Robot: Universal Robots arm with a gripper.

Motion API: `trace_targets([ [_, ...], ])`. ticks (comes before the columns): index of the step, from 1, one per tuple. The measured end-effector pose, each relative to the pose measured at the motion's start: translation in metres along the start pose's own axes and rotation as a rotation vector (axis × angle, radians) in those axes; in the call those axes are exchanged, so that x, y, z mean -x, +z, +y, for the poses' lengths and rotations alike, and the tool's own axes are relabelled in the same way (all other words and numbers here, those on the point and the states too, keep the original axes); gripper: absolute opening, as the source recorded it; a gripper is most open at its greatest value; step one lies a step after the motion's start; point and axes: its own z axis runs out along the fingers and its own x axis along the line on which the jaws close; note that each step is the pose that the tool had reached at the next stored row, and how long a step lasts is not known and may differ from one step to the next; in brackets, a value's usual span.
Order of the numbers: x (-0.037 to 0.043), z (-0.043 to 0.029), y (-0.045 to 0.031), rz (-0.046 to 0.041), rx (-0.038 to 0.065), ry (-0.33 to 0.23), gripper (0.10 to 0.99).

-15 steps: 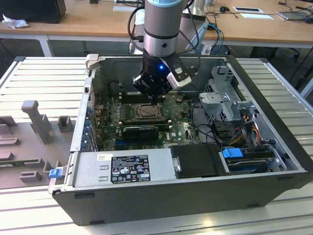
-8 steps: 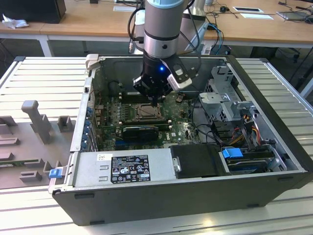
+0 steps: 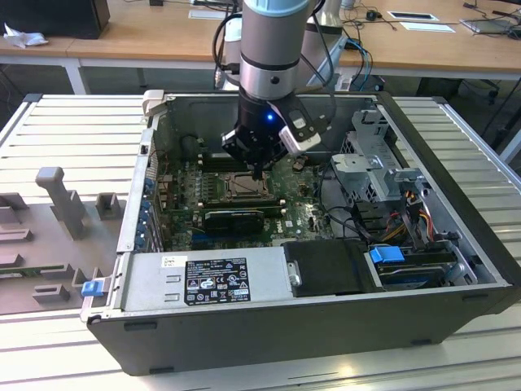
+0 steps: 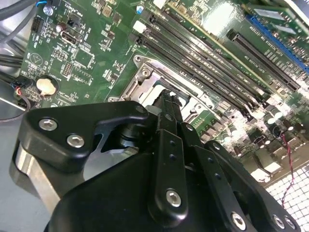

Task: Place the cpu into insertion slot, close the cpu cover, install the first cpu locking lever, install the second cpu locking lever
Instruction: 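Install the second cpu locking lever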

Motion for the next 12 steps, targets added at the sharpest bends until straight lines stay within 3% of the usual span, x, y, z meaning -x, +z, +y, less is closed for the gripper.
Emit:
trace_targets([
  [8,-0.0005,-0.0071,-0.0005,0.0001,0.0,0.0,0.106],
  [10,-0.0009,-0.0129,-0.0009,-0.0002,0.001,0.0,0.106],
  [12,-0.0016,-0.0227,-0.0013,0.0,0.01,0.0,0.106],
])
